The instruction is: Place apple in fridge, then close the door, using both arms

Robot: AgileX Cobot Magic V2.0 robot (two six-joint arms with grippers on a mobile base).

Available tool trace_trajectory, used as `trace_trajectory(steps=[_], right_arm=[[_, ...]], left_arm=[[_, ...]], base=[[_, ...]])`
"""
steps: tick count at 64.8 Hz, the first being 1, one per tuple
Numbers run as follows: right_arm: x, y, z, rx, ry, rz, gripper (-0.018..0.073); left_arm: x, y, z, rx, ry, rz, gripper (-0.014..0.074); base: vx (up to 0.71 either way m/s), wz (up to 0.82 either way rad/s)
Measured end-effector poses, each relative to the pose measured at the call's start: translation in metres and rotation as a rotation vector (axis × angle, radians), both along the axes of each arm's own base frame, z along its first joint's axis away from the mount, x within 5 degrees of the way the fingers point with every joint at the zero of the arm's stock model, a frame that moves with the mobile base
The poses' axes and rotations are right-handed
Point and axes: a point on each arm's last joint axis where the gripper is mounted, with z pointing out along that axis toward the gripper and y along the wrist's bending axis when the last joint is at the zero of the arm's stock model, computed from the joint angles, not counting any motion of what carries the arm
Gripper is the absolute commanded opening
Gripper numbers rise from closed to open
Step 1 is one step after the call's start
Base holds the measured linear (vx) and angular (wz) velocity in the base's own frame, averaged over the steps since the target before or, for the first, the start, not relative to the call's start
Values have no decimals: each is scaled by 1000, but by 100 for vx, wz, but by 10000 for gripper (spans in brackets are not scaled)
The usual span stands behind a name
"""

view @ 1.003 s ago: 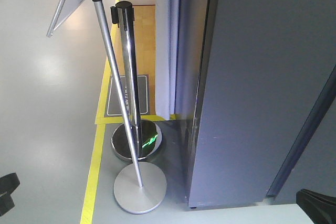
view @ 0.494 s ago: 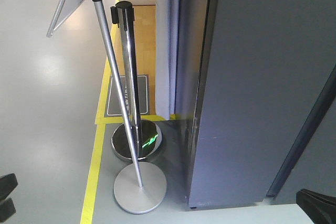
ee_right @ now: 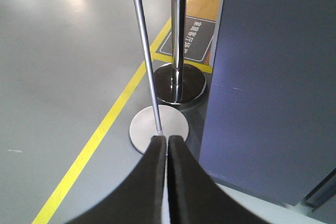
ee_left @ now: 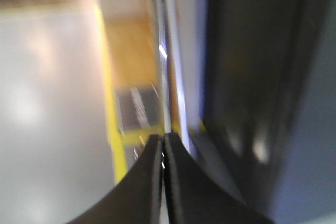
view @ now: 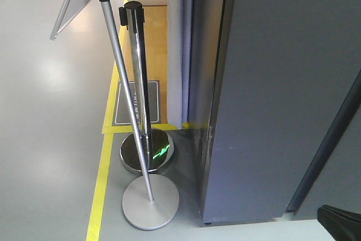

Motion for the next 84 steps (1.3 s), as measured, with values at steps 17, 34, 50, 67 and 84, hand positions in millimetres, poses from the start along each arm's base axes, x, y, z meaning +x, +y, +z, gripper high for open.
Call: trace_trajectory(steps=[17, 34, 50, 67, 84], right_arm=[[0, 0, 0, 0, 2, 2, -5], [0, 0, 0, 0, 2, 2, -5], [0, 0, 0, 0, 2, 2, -5], [0, 0, 0, 0, 2, 2, -5], [0, 0, 0, 0, 2, 2, -5]], left_arm=[[-9, 6, 14, 130, -204, 62, -6], [-9, 7, 12, 152, -193, 67, -6], [-9, 11, 10, -29, -158, 123, -6], [-10, 16, 10, -91, -159, 225, -6], [-10, 17, 10, -92, -159, 230, -6]], base=[[0, 0], [0, 0], [0, 0], [0, 0], [0, 0]])
